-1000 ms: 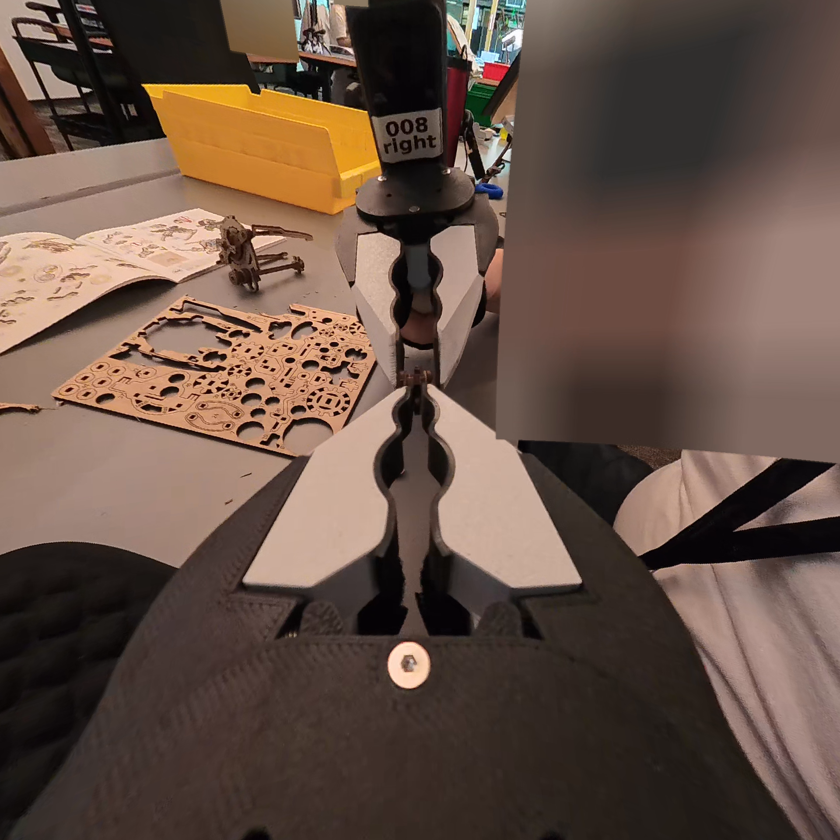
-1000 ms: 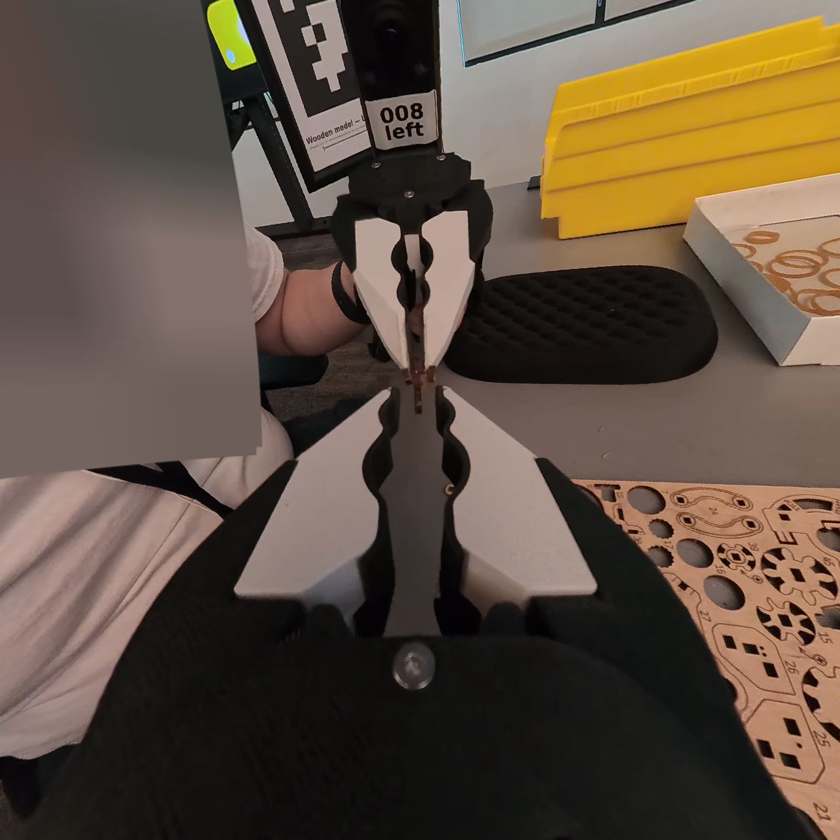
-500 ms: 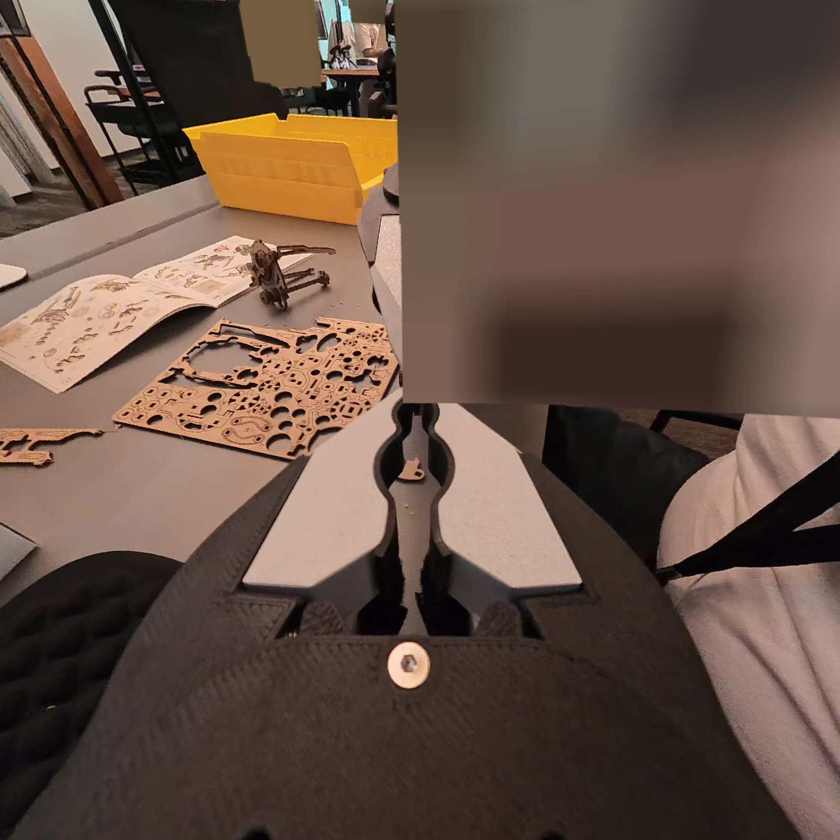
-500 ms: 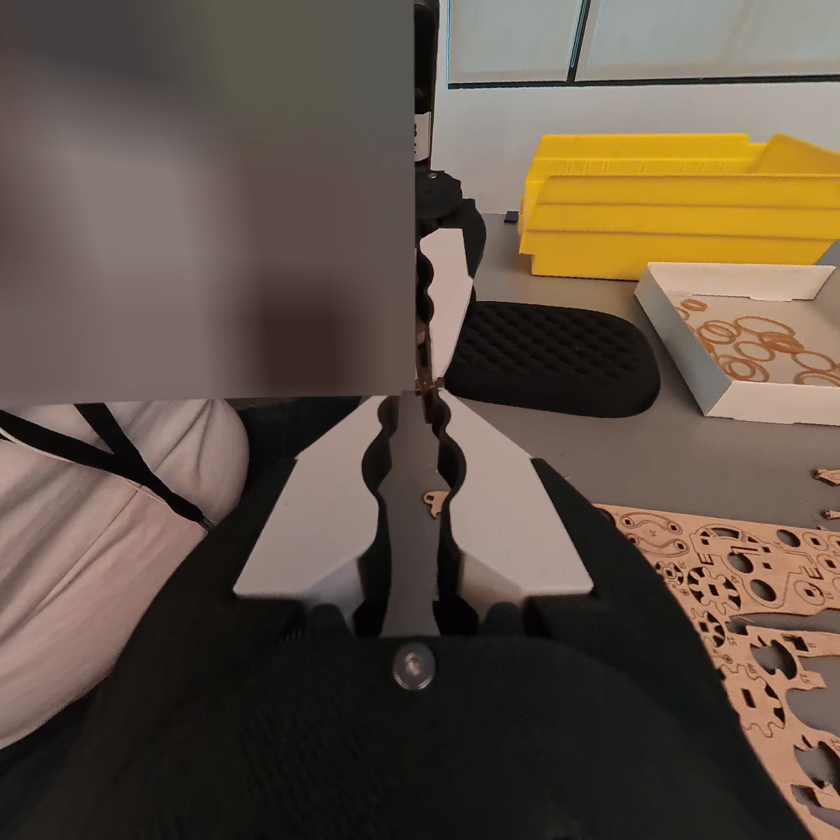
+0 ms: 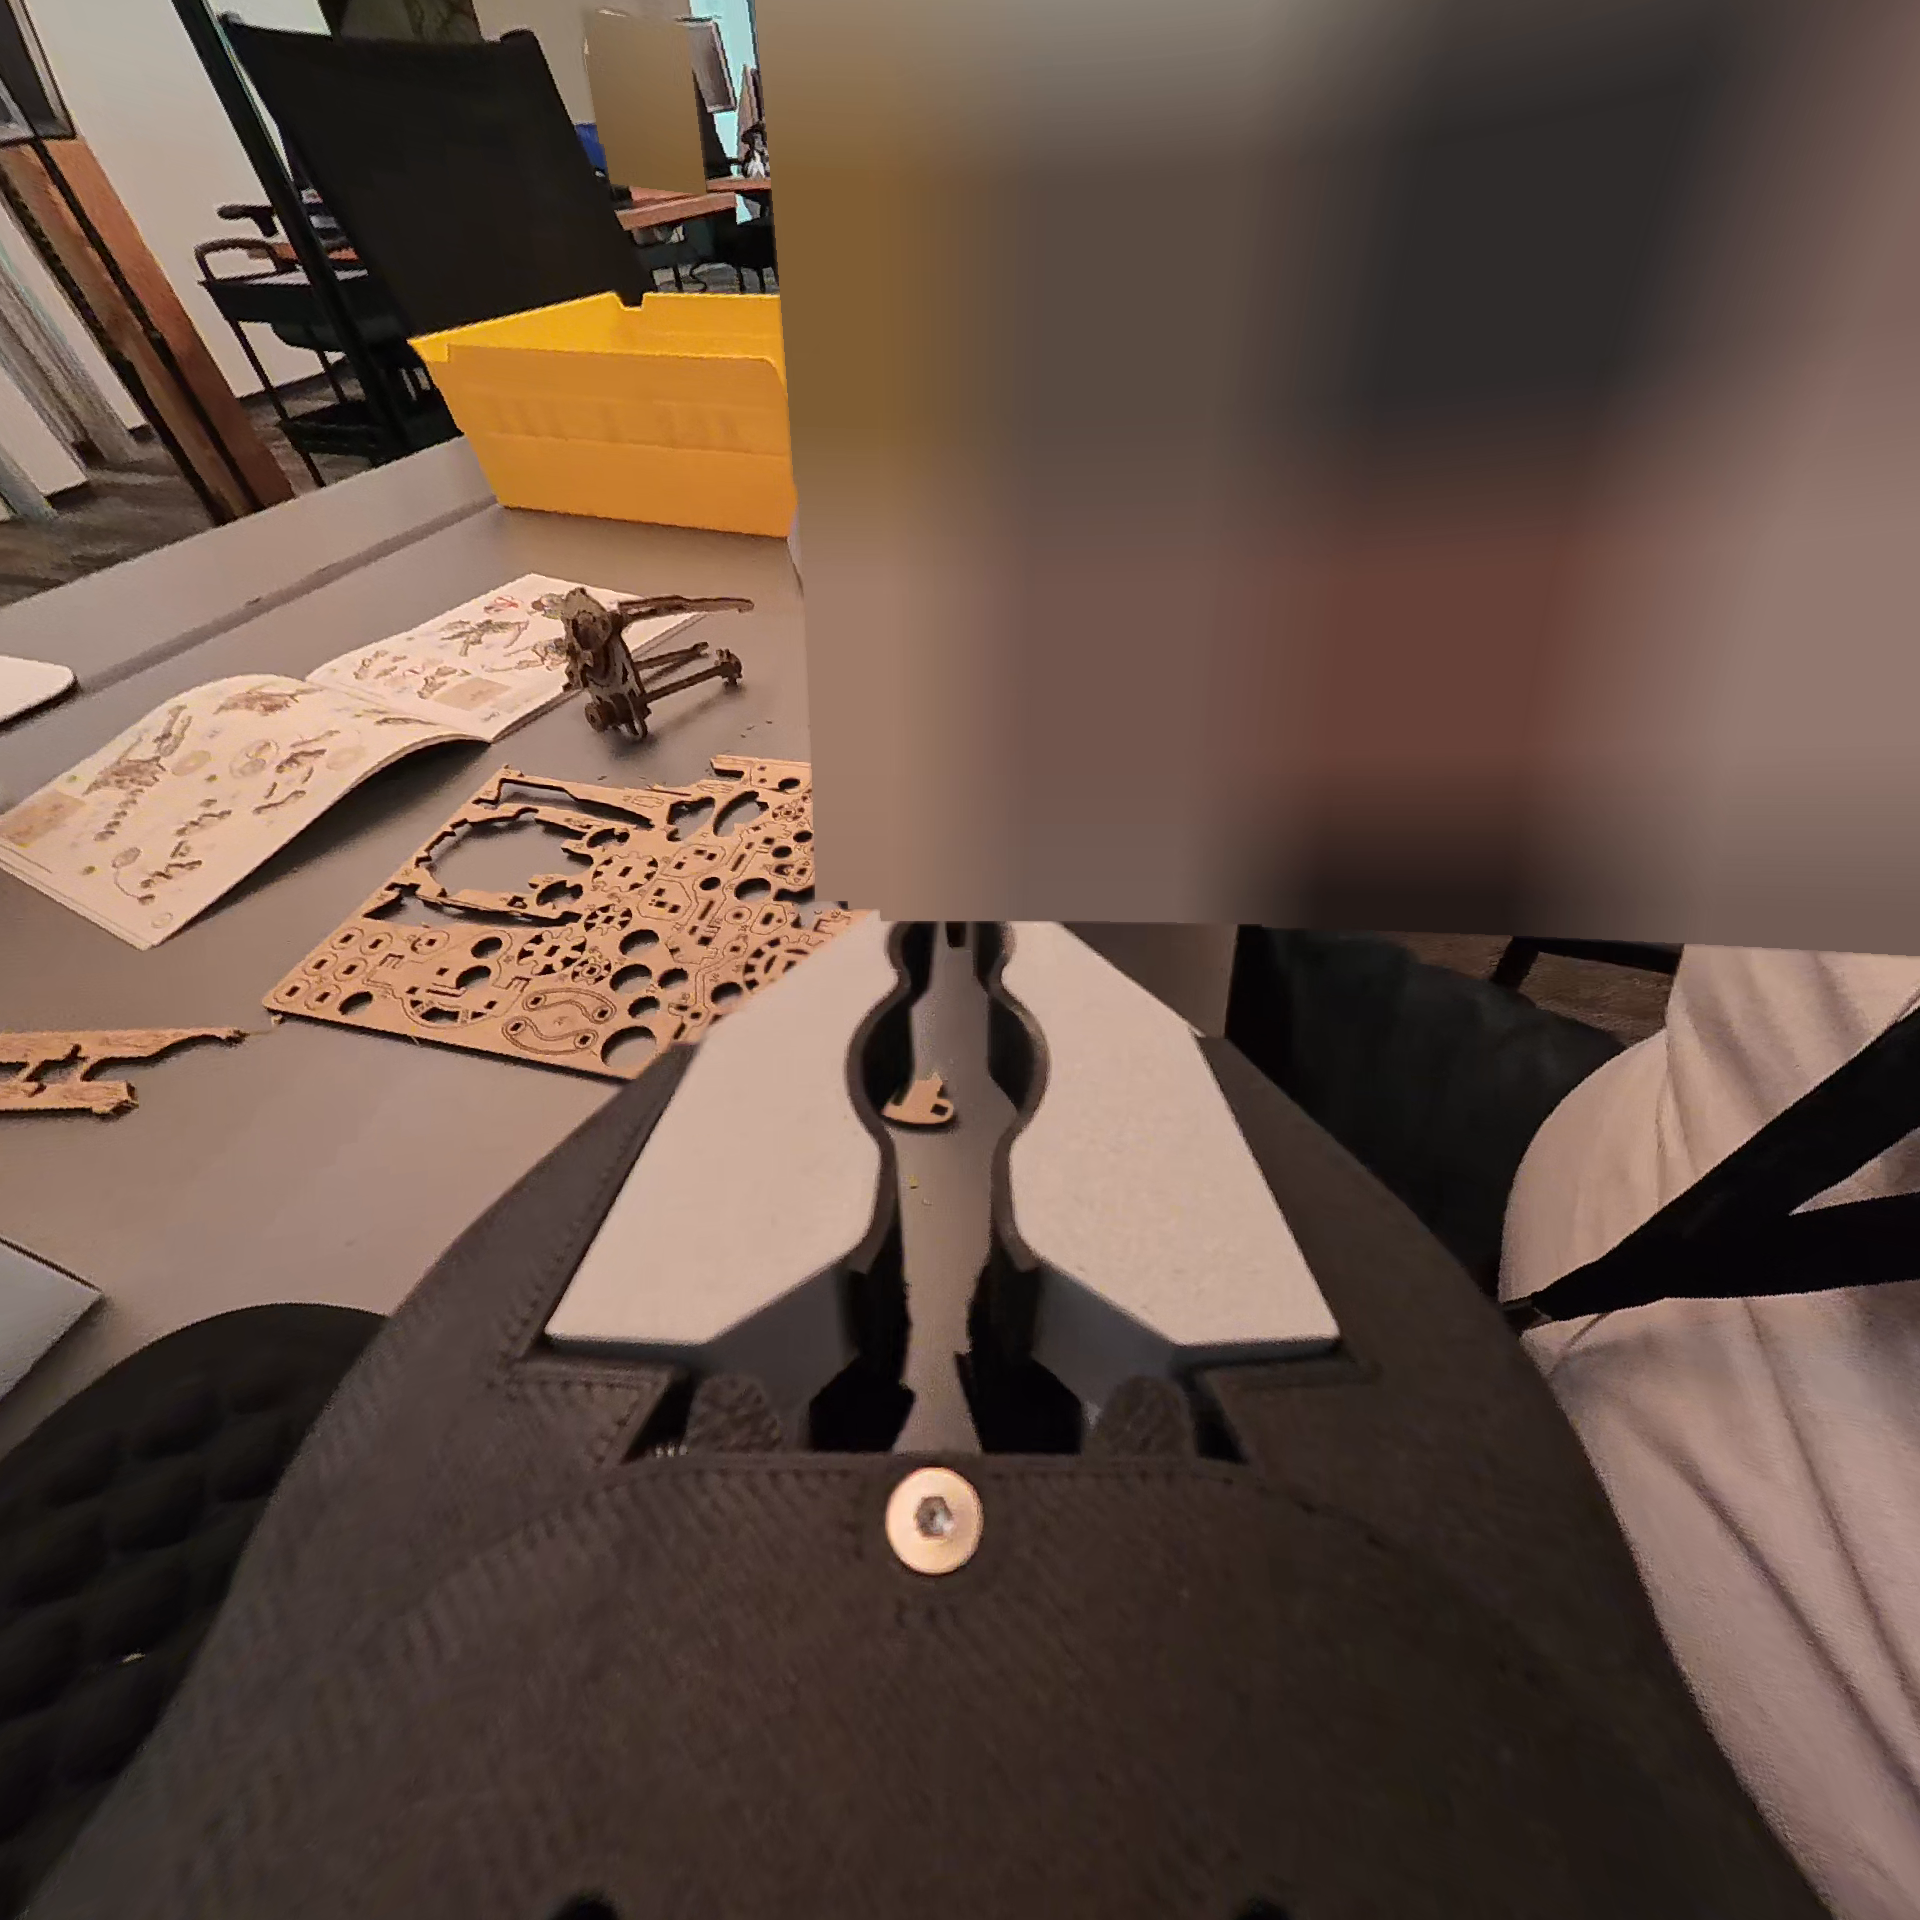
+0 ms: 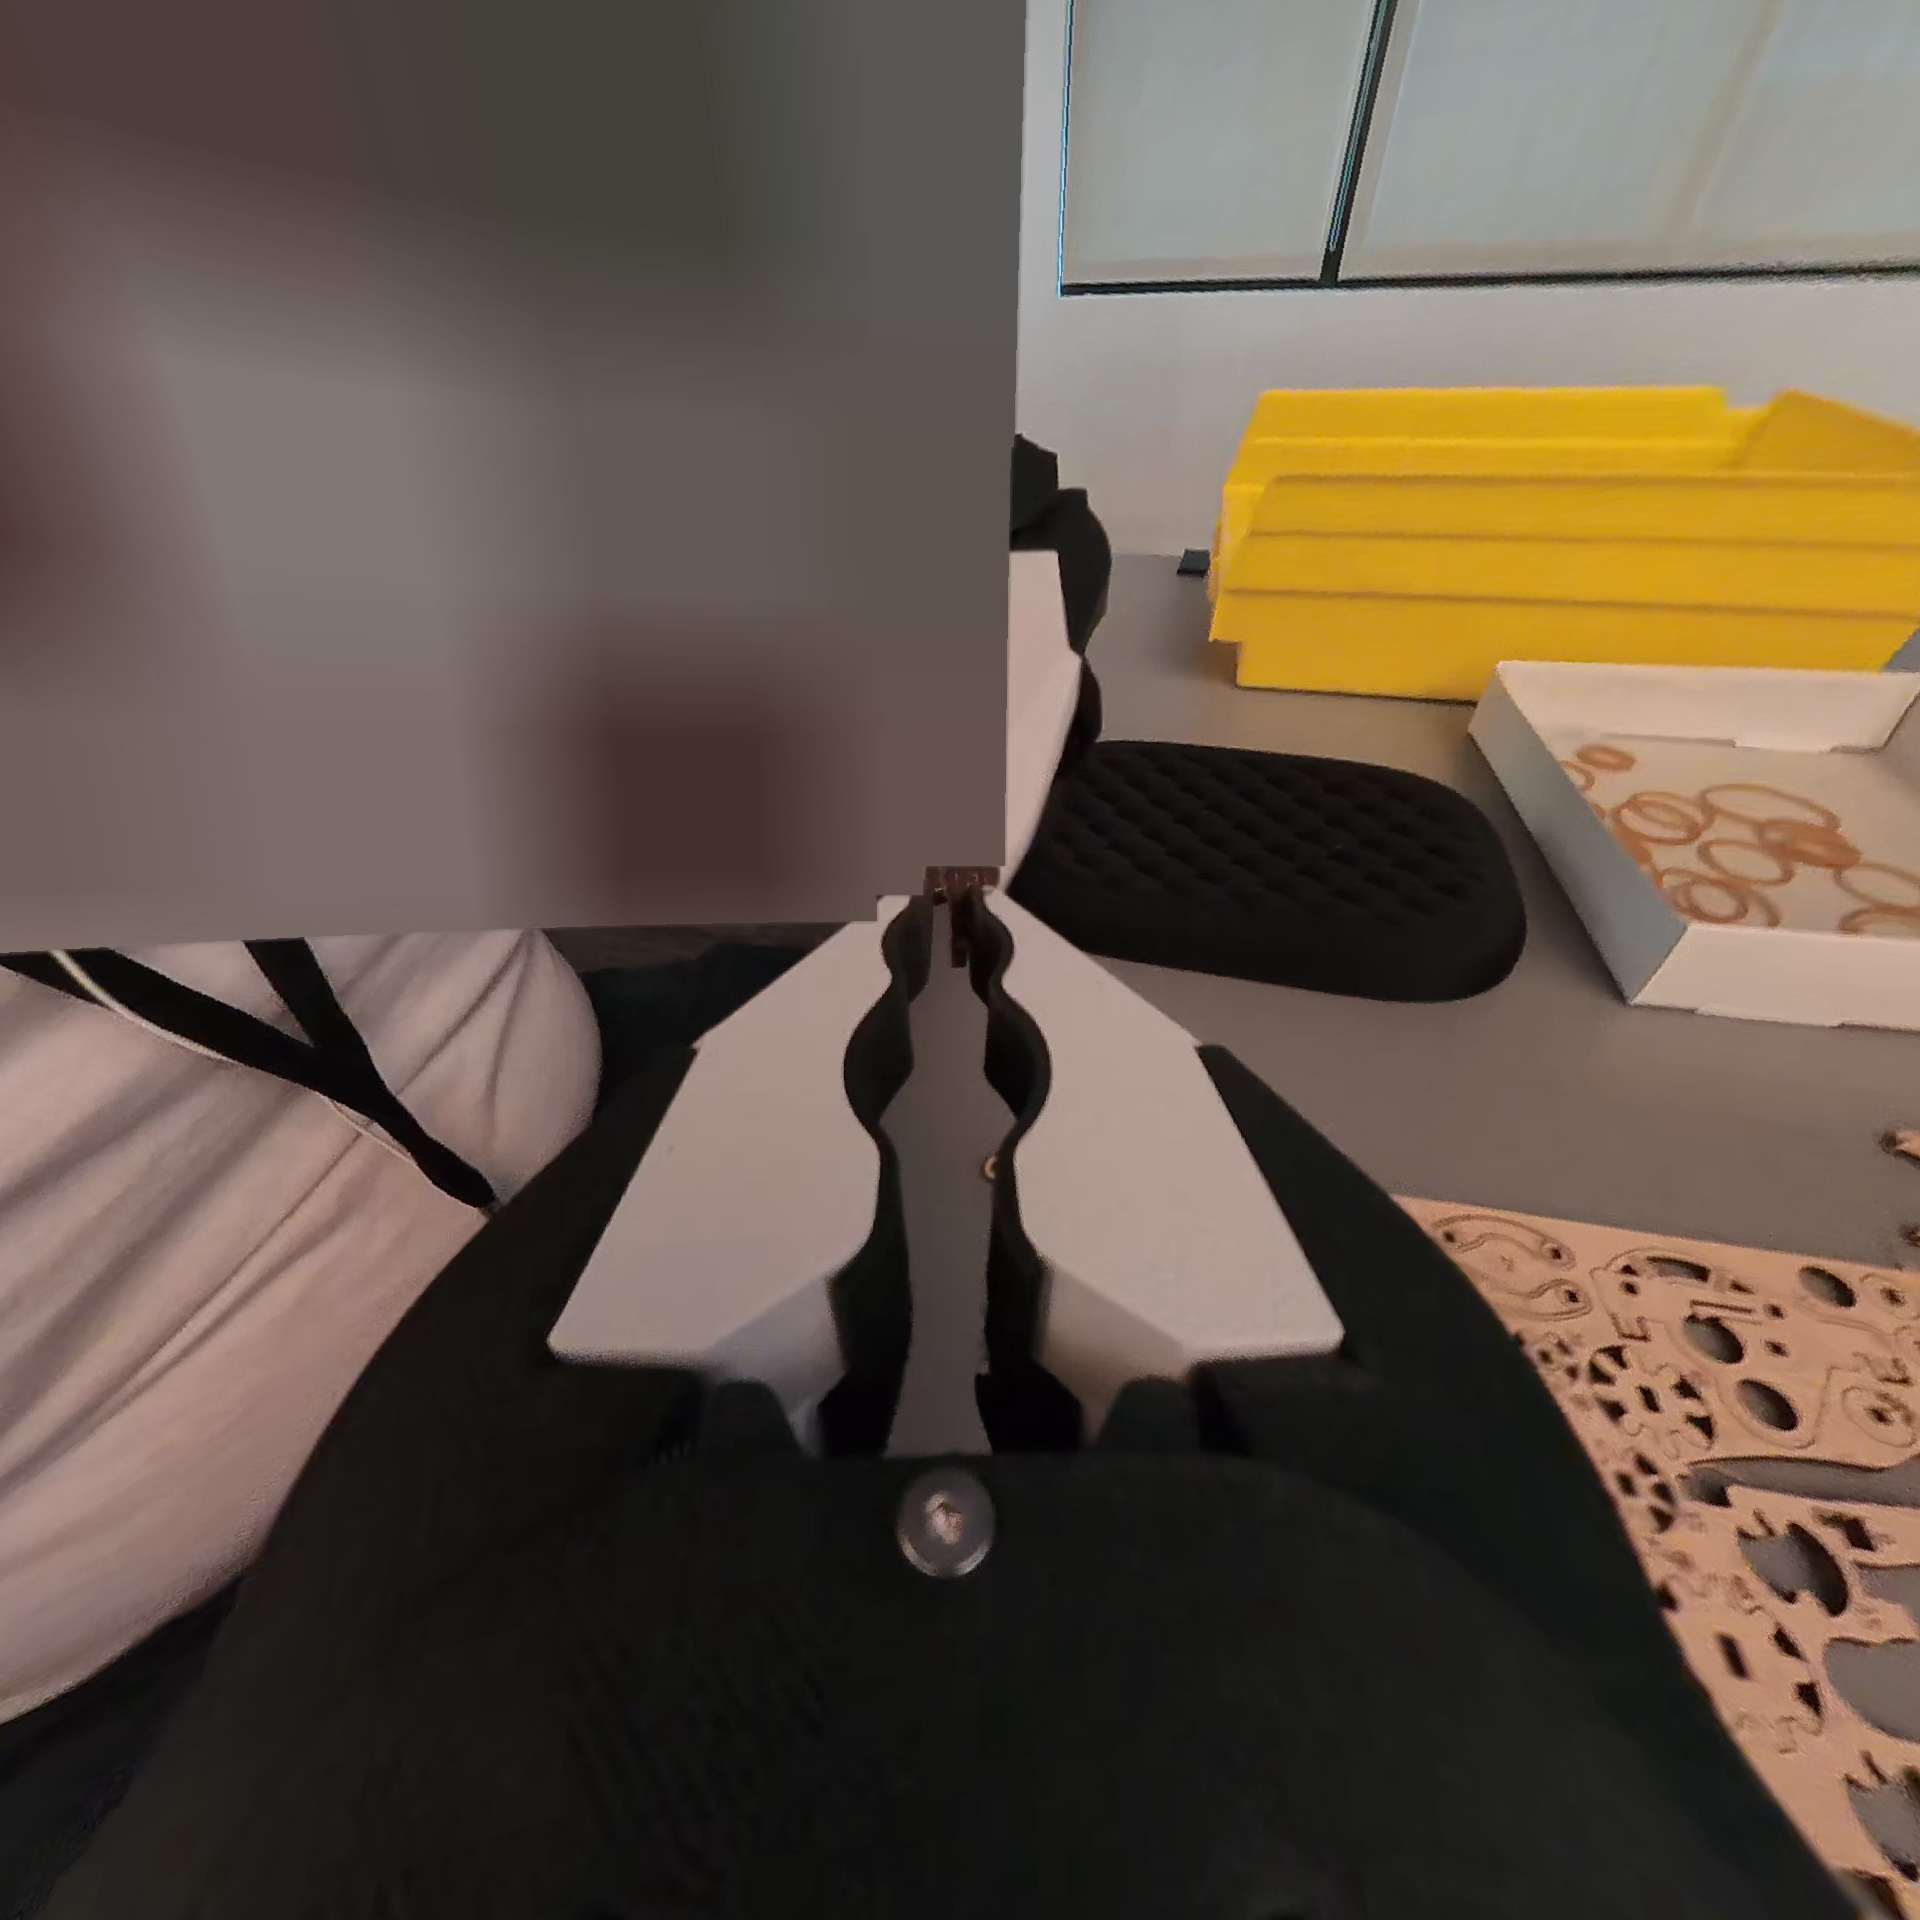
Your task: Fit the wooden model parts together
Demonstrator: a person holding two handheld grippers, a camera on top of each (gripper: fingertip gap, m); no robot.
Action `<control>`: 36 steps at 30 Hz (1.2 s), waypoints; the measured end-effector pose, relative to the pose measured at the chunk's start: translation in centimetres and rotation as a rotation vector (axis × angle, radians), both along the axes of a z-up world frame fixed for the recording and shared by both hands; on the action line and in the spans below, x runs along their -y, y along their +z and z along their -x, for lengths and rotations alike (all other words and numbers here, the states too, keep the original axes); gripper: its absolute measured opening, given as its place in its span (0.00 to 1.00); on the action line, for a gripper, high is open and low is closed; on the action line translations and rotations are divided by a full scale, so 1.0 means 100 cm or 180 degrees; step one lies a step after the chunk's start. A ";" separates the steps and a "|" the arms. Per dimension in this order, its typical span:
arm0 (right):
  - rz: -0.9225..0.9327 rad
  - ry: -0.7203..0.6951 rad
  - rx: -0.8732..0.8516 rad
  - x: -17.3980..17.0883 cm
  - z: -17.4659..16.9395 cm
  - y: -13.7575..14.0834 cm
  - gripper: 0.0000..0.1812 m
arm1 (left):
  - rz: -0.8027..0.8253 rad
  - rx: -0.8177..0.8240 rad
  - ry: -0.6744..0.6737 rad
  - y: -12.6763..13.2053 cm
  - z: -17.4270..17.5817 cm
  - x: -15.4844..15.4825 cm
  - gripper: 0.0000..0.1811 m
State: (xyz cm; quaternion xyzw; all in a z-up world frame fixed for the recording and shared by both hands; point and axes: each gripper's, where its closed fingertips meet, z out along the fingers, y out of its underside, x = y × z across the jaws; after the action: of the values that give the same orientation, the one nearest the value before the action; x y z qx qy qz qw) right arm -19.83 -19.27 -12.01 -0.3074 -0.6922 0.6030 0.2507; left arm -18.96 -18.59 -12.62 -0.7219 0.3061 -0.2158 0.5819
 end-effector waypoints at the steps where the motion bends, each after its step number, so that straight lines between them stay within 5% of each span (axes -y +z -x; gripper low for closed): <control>1: -0.0076 -0.0003 -0.0093 0.001 -0.001 0.002 0.02 | -0.0009 -0.0042 0.0008 -0.001 -0.001 0.000 0.08; 15: -0.0986 -0.0083 -0.0939 0.013 -0.010 0.009 0.03 | -0.0744 -0.0719 0.0153 0.009 -0.010 0.004 0.12; 36: -0.0883 -0.0092 -0.0763 0.011 -0.007 0.005 0.09 | -0.0785 -0.0941 0.0129 0.001 -0.012 0.005 0.06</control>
State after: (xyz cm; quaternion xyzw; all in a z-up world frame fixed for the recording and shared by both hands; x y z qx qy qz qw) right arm -19.14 -20.33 -11.54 -0.2057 -0.7294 0.5303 0.3800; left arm -17.77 -19.12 -12.54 -0.6750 0.3978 -0.0565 0.6189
